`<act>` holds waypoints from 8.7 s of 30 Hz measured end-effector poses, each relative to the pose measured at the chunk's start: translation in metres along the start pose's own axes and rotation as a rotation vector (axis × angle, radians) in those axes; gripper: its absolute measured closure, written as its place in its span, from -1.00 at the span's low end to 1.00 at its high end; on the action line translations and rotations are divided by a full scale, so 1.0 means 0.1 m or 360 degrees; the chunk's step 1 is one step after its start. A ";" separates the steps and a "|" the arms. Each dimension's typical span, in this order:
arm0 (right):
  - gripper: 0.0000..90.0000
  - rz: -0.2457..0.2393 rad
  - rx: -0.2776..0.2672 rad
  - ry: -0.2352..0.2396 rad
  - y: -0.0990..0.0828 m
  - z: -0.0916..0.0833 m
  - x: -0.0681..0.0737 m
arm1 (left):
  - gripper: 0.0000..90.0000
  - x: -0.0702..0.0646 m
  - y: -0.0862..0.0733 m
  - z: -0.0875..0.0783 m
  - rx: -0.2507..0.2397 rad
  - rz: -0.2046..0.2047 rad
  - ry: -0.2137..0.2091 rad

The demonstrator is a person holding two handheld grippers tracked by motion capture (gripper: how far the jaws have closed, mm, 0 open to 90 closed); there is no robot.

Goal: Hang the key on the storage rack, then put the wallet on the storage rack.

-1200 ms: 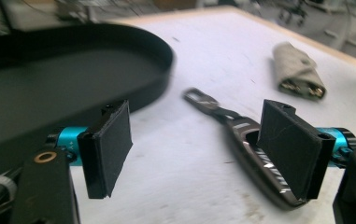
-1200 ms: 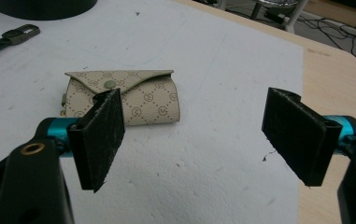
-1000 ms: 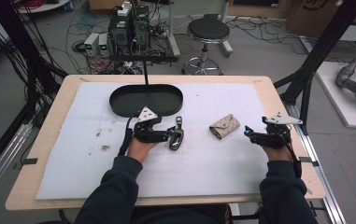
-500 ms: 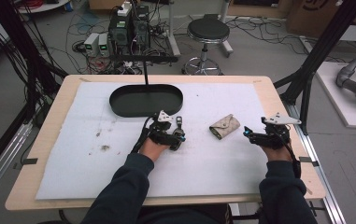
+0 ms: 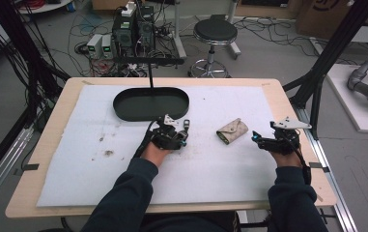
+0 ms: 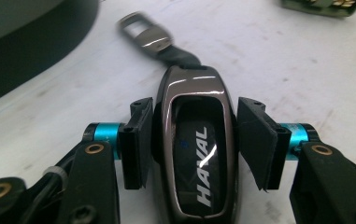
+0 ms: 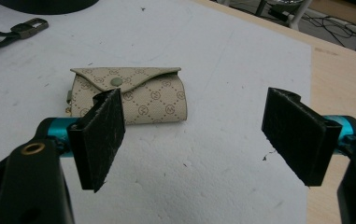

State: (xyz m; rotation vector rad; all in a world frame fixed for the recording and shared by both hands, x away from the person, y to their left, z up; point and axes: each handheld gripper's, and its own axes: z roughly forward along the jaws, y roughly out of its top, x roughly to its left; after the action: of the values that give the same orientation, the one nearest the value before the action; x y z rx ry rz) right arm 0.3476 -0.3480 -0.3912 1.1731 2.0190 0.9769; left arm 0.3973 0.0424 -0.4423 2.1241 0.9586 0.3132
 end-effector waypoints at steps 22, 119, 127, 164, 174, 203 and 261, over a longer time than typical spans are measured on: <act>-0.51 -0.0002 0.0011 0.0004 -0.01 0.01 0.00 | 0.08 0.06 -0.03 -0.07 -0.0043 0.0044 0.0129; -0.51 -0.0056 -0.0015 0.0059 -0.01 0.00 0.07 | -0.22 1.98 -0.10 -1.63 -0.0712 -0.0497 0.0589; -0.51 -0.0063 -0.0011 0.0069 0.00 0.02 0.09 | -0.53 1.78 -0.38 -1.78 -0.0818 -0.0383 0.0565; -0.45 -0.0016 0.0077 0.0057 0.12 0.23 0.39 | -0.53 1.37 -0.94 -1.78 -0.0734 -0.0210 0.0429; -0.52 0.0359 0.0228 -0.0116 0.29 0.66 0.44 | -0.52 1.38 -0.94 -1.77 -0.0717 -0.0218 0.0430; 0.03 0.0189 0.0300 0.0113 0.30 1.05 0.40 | -0.47 1.39 -0.95 -1.75 -0.0672 -0.0223 0.0425; -0.38 0.0171 0.0460 0.0135 0.20 1.20 0.14 | -0.40 1.43 -0.99 -1.78 -0.0701 -0.0252 0.0447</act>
State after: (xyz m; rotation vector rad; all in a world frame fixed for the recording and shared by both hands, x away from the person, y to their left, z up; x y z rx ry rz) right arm 0.4446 -0.2933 -0.4431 1.4253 2.2395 0.8154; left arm 0.3543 0.2849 -0.4067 1.6202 1.0934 0.6882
